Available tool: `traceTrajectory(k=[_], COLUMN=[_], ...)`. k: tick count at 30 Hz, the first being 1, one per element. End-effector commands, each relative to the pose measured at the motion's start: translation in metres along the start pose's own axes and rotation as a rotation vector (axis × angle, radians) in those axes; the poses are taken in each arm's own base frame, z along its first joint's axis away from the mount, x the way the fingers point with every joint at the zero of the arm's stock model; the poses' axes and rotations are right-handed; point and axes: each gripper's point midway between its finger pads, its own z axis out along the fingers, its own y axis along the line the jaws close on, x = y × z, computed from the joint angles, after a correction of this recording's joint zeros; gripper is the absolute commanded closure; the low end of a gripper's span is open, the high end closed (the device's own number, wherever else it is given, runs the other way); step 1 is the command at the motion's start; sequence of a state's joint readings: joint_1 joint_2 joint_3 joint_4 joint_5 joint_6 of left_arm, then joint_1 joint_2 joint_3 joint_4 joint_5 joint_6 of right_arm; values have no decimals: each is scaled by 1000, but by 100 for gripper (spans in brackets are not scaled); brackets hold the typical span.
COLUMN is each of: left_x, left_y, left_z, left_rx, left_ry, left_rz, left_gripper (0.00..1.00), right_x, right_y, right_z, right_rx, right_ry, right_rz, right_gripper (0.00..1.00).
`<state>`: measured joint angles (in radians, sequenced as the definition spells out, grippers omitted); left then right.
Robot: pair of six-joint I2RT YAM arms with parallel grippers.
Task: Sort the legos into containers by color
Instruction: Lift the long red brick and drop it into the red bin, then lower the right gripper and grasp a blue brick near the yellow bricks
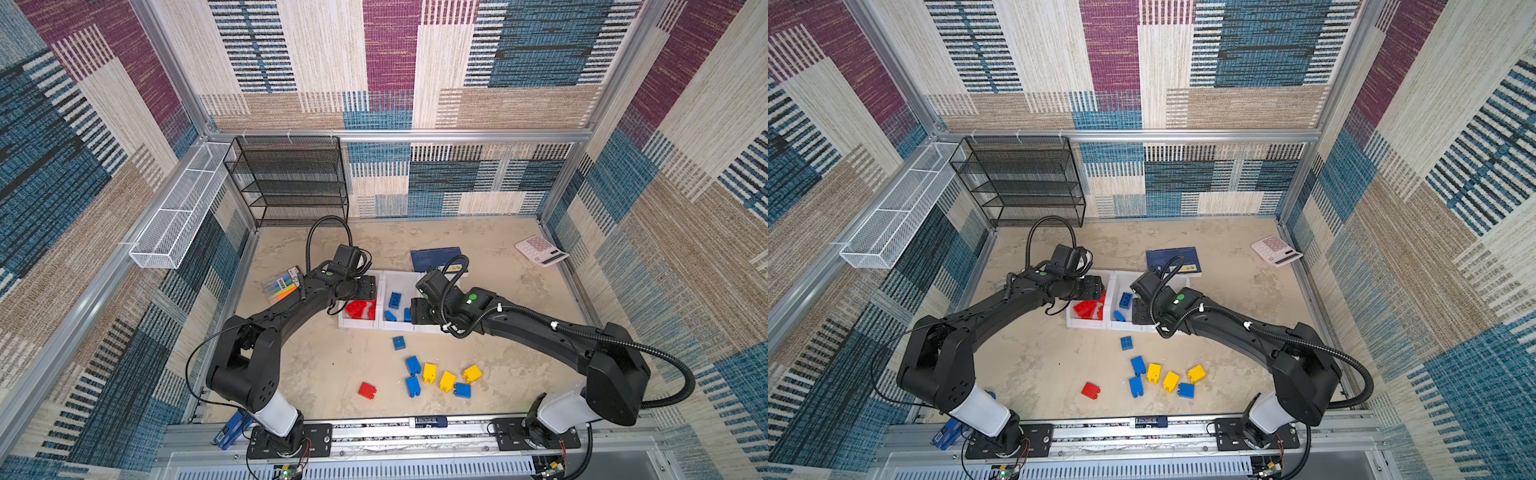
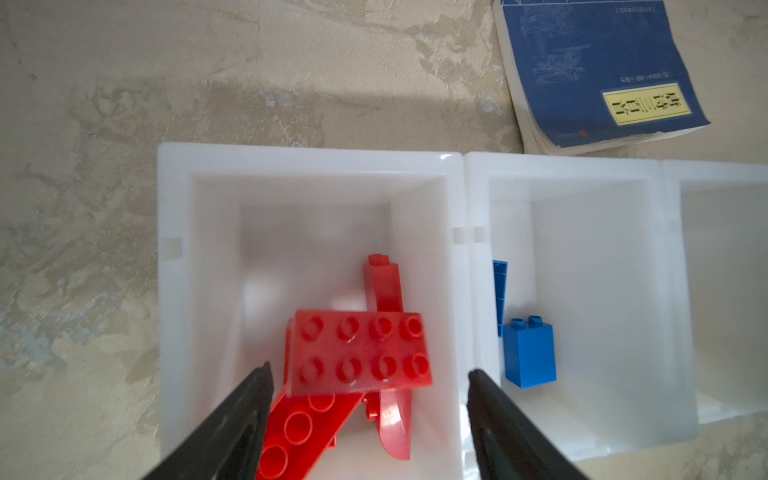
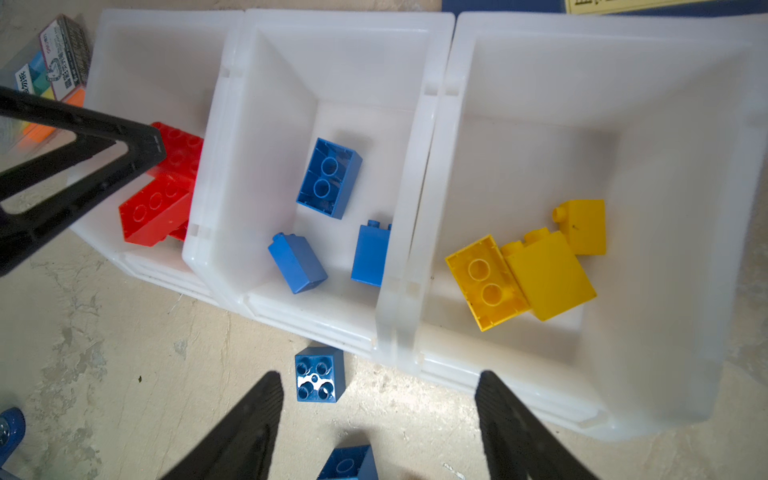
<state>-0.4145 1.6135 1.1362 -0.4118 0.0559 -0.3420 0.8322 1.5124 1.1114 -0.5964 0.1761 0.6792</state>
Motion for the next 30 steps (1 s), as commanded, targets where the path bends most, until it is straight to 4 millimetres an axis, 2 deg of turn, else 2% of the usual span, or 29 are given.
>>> traceTrajectory(k=[1, 14, 20, 25, 30], left_x=[-3, 0, 0, 1, 4], left_y=[3, 3, 3, 4, 6], left_z=[-6, -12, -14, -15, -15], left_rx=[-19, -9, -6, -9, -12], left_ry=[-17, -33, -36, -39, -38], left_rz=[1, -15, -19, -22, -28], left_gripper=[21, 21, 21, 21, 22], right_x=[-3, 0, 7, 29, 67], right_y=[3, 1, -3, -1, 5], right_z=[0, 0, 3, 7, 11], right_rx=[-10, -10, -6, -9, -7], right_ry=[-13, -12, 10, 58, 135], right_rz=[11, 14, 14, -7, -45], right_gripper=[24, 24, 24, 25, 27])
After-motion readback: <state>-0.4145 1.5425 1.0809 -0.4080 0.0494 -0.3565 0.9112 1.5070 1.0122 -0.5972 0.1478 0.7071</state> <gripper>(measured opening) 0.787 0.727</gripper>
